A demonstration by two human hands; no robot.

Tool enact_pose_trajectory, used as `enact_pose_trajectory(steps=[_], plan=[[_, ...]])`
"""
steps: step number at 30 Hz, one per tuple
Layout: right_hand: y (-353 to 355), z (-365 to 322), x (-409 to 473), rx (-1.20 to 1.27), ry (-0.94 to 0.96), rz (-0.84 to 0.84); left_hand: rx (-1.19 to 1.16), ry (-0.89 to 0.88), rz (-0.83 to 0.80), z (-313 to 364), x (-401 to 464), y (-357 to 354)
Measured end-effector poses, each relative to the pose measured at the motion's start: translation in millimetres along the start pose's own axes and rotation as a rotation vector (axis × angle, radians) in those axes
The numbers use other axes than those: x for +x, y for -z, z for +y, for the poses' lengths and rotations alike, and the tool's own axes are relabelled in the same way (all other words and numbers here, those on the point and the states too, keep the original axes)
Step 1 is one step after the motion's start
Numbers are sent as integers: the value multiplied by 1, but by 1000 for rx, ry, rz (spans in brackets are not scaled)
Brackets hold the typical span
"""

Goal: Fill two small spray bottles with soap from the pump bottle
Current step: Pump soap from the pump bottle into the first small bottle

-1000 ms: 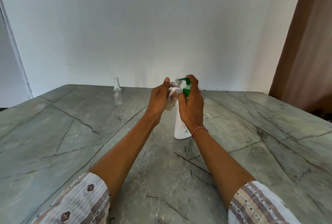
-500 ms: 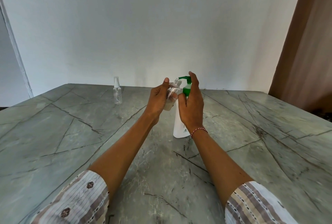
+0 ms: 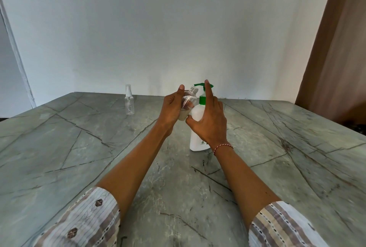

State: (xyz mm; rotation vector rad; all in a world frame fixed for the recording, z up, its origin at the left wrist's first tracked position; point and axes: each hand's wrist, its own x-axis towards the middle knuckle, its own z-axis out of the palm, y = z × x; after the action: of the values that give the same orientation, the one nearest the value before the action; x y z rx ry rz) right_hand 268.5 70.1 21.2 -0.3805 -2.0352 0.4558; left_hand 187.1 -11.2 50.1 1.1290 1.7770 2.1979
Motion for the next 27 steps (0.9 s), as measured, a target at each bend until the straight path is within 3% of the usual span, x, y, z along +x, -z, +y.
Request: enact_pose_trajectory(steps=[27], plan=[[-7, 0, 5, 94, -6, 15, 6, 5, 11, -2, 0, 0]])
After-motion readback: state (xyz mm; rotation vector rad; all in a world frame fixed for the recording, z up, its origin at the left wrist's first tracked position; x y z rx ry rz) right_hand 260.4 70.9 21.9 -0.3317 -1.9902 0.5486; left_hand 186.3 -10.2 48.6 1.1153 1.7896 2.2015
